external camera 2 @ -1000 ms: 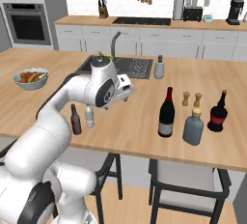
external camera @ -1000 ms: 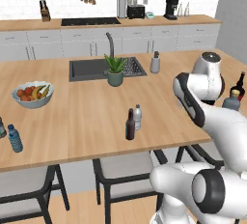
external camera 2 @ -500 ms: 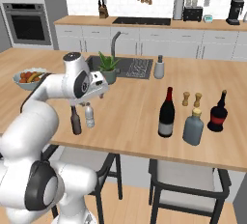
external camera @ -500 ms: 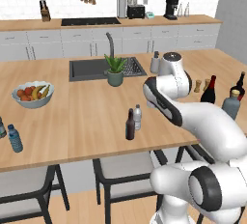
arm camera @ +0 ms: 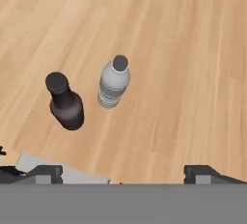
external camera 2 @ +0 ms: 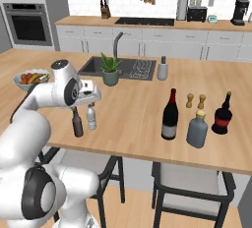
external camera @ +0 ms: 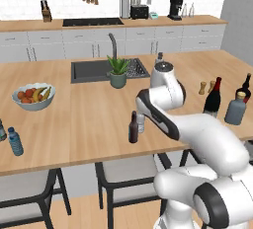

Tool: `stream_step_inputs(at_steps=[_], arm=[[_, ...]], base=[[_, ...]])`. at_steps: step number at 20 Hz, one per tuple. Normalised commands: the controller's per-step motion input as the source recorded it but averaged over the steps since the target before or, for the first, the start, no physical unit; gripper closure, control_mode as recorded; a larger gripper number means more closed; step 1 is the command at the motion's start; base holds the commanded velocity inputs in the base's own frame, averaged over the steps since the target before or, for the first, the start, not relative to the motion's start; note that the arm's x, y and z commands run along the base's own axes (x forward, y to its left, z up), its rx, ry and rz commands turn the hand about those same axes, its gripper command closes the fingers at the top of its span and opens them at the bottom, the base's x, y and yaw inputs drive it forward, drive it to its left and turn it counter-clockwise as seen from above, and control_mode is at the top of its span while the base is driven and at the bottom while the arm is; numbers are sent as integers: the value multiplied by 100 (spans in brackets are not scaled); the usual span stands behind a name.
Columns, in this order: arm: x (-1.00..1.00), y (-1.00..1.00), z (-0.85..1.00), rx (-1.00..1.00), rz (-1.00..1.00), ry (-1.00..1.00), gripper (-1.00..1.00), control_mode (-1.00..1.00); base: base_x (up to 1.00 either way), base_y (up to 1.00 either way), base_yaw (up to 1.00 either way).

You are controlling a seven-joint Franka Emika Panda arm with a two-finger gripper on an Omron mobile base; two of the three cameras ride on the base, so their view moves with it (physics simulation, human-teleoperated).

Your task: Move the plastic bottles in the middle to the plastics group, and the glass bottles in the middle to the glass group.

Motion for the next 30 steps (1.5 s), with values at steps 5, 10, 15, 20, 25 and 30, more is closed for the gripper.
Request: stream_step_inputs(at_steps=[5,10,15,20,25,30], arm=[[-36,0,1,6,-14,-1,-100,-100],[0,25,-7,3,0,0,-100,-100],[-2,52,-5,4,1,0,-100,-100],[-7,56,-19,1,5,-3,-100,-100],[10,26,-47,0,7,-4,-100,-100],[15,0,-10,1,2,-4,-100,-100]], base=[[0,0,0],[0,0,0],[0,0,0],[0,0,0],[0,0,0],[0,0,0]])
